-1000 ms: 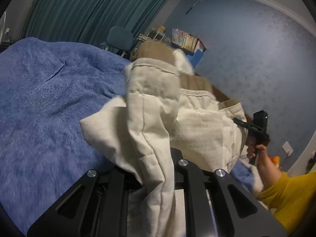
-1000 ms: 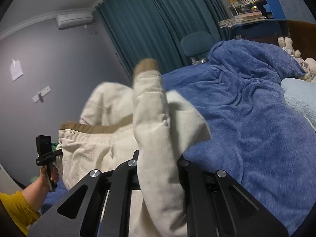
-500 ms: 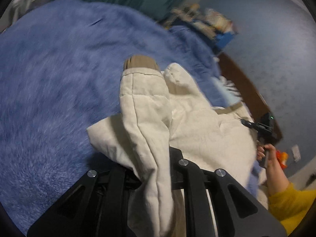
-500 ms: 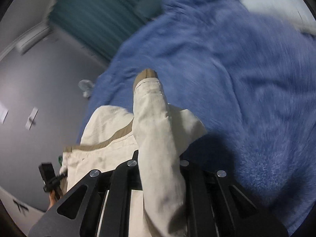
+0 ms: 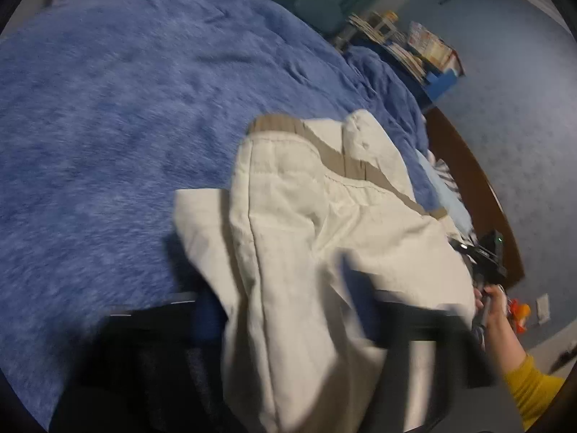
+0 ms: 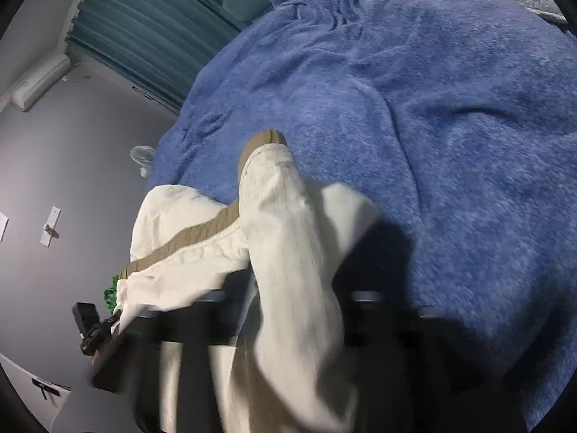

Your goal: Fold large clothes

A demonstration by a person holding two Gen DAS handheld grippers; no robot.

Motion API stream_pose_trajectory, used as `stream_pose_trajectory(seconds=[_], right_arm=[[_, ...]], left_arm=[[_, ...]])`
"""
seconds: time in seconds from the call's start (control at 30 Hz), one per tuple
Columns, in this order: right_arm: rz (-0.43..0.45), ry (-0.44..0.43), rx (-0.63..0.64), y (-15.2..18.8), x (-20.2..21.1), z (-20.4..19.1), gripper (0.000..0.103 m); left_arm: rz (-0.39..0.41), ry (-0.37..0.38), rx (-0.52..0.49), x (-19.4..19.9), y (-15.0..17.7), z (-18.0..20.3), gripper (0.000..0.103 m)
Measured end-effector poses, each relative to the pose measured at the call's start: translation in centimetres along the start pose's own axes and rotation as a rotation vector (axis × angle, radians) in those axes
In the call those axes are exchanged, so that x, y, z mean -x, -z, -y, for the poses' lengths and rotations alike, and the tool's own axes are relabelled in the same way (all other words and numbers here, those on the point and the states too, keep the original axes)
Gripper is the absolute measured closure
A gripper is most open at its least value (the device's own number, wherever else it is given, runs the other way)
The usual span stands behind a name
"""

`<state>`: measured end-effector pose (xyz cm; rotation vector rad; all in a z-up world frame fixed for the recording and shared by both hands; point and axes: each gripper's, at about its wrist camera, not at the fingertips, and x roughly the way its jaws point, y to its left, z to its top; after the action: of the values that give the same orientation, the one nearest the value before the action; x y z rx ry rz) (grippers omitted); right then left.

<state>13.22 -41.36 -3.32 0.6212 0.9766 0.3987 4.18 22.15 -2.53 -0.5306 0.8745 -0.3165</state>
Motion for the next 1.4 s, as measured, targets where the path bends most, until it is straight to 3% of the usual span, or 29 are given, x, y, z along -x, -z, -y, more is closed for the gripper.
stream_pose_trajectory(seconds=[0.03, 0.1, 0.27, 0.37, 0.63, 0.8, 1.0, 1.17, 1.4], right_arm=[[0.011, 0.01, 0.006, 0.2, 0.6, -0.1, 0.02], [0.037, 0.055, 0.043, 0.5, 2.2, -1.3, 0.02], [0.134, 0.213, 0.216, 3.4, 6.6, -6.8, 0.012], [0.196, 0.244, 0.329, 7.5, 8.9, -10.9, 0.008], [0.062, 0.303, 0.433, 16.9, 6.9, -13.4, 0.007], [0.04, 0.425, 0.539, 20.1, 4.1, -15.2, 0.007], [0.038, 0.477, 0.604, 19.1, 1.3, -16.1, 0.006], [0.03, 0.462, 0.555, 16.0, -0.8, -16.4, 0.006], [-0.03, 0.492, 0.539, 11.1, -5.5, -17.1, 0.005]], left_arm=[[0.022, -0.007, -0.005, 0.8, 0.0, 0.2, 0.025], [0.066, -0.052, 0.006, 2.5, 0.1, 0.7, 0.015], [0.124, -0.237, -0.07, 6.1, 1.6, 5.3, 0.014], [0.116, -0.255, -0.11, 7.5, 3.7, 8.5, 0.014], [0.055, -0.339, -0.081, 8.0, 11.6, 14.1, 0.008], [0.035, -0.493, -0.15, 4.6, 15.3, 16.5, 0.008], [0.033, -0.613, -0.312, 0.2, 15.8, 19.0, 0.008], [0.025, -0.6, -0.287, -2.1, 12.4, 19.2, 0.007], [-0.082, -0.598, -0.262, -8.4, 6.1, 18.1, 0.006]])
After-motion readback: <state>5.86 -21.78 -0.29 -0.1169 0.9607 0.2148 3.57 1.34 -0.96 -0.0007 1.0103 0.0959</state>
